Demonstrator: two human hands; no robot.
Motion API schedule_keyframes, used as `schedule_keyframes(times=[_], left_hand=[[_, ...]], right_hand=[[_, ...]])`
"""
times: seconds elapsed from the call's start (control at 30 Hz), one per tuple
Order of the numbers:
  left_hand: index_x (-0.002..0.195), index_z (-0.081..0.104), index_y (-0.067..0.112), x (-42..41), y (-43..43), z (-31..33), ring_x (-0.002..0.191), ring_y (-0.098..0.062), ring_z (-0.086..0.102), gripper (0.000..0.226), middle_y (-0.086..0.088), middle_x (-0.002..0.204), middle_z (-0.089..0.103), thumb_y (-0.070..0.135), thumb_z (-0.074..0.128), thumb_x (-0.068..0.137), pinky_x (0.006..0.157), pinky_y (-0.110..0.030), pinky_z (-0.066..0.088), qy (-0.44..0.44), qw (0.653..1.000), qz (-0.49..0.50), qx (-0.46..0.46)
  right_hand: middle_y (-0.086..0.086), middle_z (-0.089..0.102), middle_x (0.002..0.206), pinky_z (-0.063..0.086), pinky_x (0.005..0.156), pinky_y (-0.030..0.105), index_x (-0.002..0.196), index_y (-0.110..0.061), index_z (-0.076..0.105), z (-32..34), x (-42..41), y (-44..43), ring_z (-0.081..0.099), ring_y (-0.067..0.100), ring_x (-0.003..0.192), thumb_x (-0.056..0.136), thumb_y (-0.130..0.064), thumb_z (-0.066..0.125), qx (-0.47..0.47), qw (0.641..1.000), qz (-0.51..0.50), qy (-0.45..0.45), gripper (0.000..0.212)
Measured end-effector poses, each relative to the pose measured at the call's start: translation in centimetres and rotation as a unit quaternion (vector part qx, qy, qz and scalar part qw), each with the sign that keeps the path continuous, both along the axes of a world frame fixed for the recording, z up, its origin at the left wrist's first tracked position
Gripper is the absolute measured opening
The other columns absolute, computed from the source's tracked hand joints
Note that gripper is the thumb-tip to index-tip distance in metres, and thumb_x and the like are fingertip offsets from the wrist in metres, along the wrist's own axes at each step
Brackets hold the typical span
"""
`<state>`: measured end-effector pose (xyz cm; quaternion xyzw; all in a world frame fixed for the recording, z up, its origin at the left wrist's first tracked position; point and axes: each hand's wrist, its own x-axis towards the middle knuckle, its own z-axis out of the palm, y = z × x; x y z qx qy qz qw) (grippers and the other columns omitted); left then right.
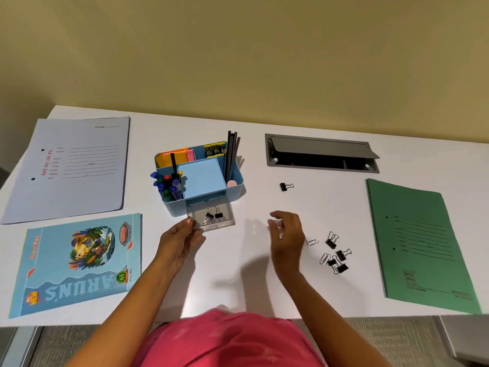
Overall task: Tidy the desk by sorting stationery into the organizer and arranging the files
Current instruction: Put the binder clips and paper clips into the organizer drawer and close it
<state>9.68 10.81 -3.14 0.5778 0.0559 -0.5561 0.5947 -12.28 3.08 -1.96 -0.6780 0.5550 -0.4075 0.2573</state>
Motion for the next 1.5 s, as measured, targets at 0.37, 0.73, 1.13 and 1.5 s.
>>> schedule_keyframes(times=[0.37, 0.73, 1.13, 1.5], left_hand=[[0.094, 0.061, 0.003, -0.9, -0.3, -0.4, 0.084, -0.025, 0.063, 0.021, -0.016, 0.091, 0.064, 0.022, 0.054, 0.095, 0.079, -0.042, 0.057, -0.013, 0.999, 0.027, 0.016], [0.091, 0.062, 0.002, -1.5, -0.7, 0.0, 0.084, -0.026, 0.064, 0.022, -0.016, 0.091, 0.065, 0.023, 0.054, 0.095, 0.071, -0.035, 0.060, -0.049, 0.996, 0.053, 0.044], [0.090, 0.060, 0.002, -2.1, -0.8, 0.4, 0.079, -0.024, 0.062, 0.023, -0.016, 0.089, 0.064, 0.023, 0.054, 0.095, 0.065, -0.029, 0.058, -0.067, 0.994, 0.068, 0.045], [0.088, 0.061, 0.002, -2.7, -1.2, 1.1, 0.074, -0.023, 0.061, 0.021, -0.019, 0.094, 0.064, 0.023, 0.057, 0.093, 0.051, -0.022, 0.056, -0.051, 0.991, 0.113, 0.049]], right_hand=[[0.000, 0.051, 0.099, 0.032, 0.070, 0.012, 0.105, -0.011, 0.065, -2.9, -15.1, 1.4, 0.049, 0.022, 0.094, 0.090, 0.002, 0.053, 0.152, 0.958, -0.175, 0.167, 0.023], [0.014, 0.059, 0.095, 0.047, 0.071, 0.032, 0.101, -0.002, 0.062, -3.0, -16.0, 0.3, 0.055, 0.023, 0.080, 0.083, 0.013, 0.058, 0.174, 0.962, -0.160, 0.139, 0.024], [0.004, 0.062, 0.096, 0.050, 0.080, 0.016, 0.099, -0.012, 0.071, 3.5, -1.6, -1.6, 0.061, 0.009, 0.085, 0.086, -0.005, 0.066, 0.044, 0.989, 0.142, -0.020, 0.016], [0.012, 0.065, 0.107, 0.045, 0.086, 0.023, 0.108, -0.006, 0.068, 2.3, 6.7, -2.6, 0.059, 0.024, 0.101, 0.091, -0.009, 0.059, 0.053, 0.955, 0.273, 0.102, 0.019]])
